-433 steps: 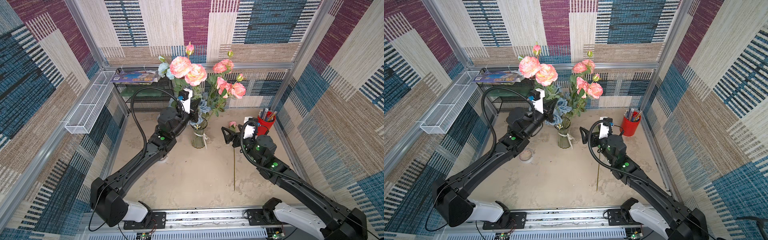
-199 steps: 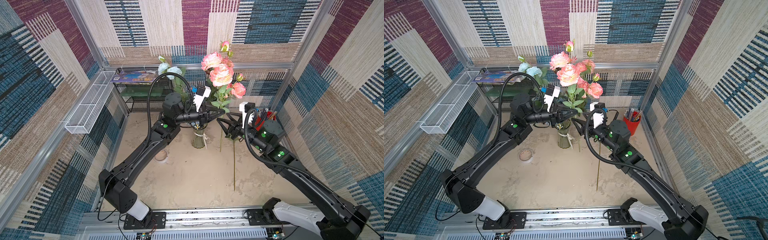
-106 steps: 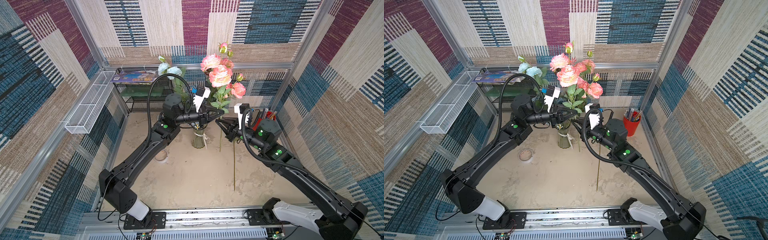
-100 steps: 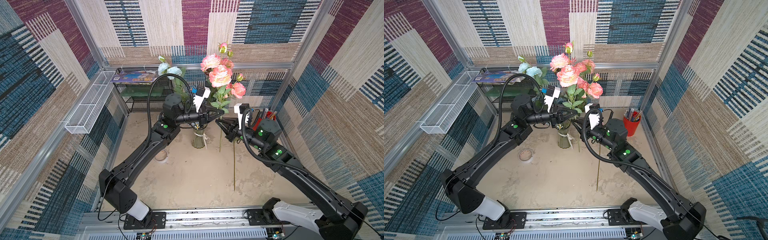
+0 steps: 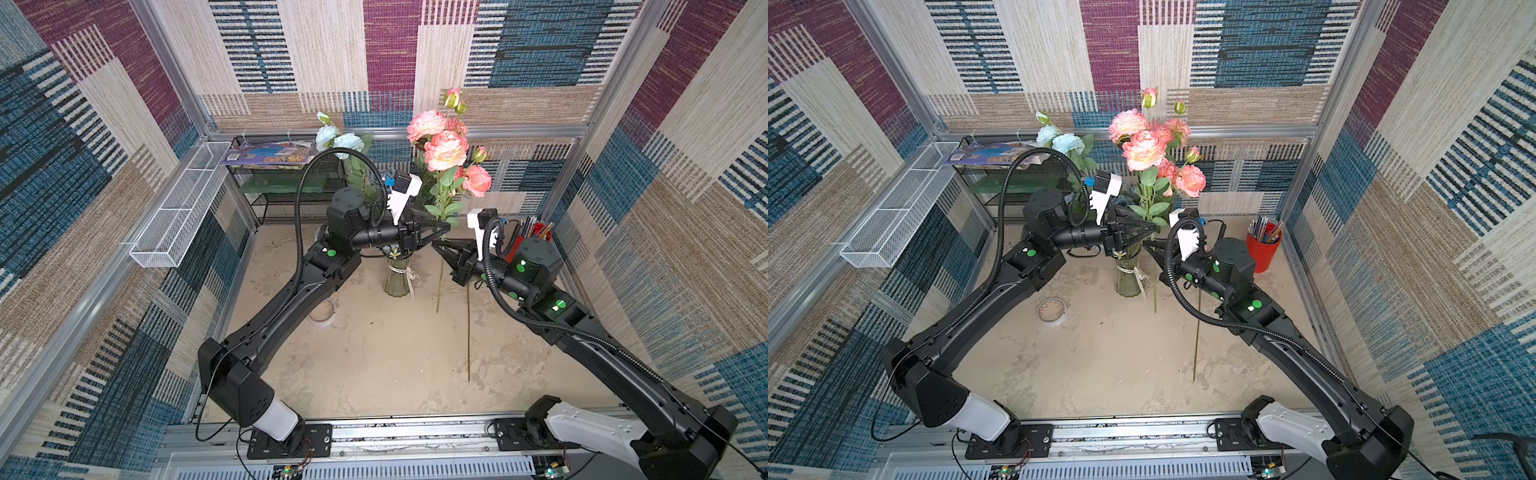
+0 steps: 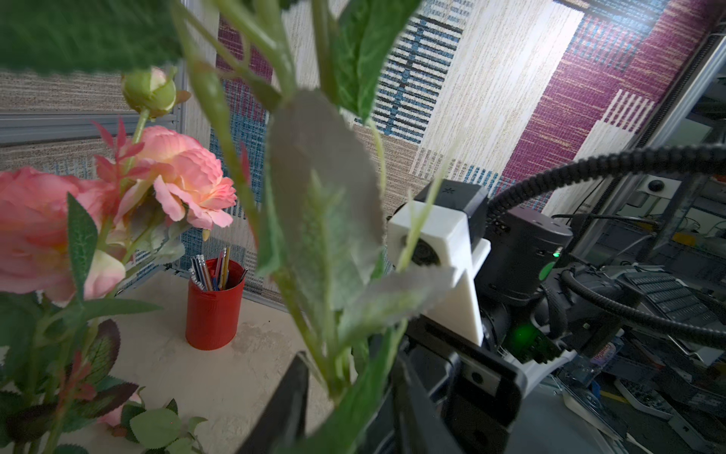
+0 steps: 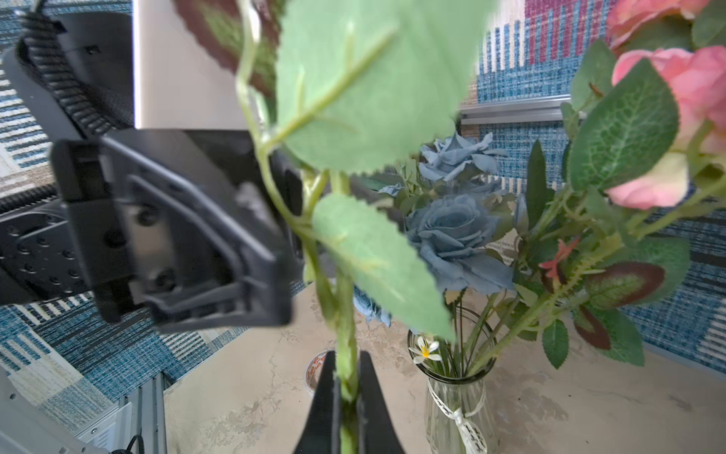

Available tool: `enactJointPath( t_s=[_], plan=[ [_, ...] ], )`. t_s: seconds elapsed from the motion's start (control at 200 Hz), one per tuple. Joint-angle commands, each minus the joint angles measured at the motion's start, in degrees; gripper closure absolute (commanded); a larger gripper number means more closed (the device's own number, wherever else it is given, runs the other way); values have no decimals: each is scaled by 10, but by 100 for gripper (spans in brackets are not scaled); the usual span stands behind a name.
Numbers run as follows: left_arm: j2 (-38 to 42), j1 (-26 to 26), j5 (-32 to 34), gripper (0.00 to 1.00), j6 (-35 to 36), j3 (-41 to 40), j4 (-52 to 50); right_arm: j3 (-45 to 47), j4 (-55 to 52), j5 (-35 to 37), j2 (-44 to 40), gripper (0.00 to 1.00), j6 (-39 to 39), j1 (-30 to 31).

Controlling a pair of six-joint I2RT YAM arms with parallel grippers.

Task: Pick out pink flowers from the vase
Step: Place the flower at the center of the board.

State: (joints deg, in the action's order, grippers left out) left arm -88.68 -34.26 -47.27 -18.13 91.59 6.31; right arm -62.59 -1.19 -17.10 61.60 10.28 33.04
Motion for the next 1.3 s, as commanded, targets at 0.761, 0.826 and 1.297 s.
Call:
enactJointPath(
  t_s=[0.761, 0.826, 1.297],
  plan=[
    [161, -98, 393, 0, 182, -242, 42, 157, -115, 195, -84, 100, 125, -243],
    [150, -115, 415, 0, 196, -253, 54, 171, -107, 153, -66, 100, 116, -242],
    [64, -145, 557, 0, 235, -263, 85, 197, -130, 152, 122, 100, 121, -137]
  ],
)
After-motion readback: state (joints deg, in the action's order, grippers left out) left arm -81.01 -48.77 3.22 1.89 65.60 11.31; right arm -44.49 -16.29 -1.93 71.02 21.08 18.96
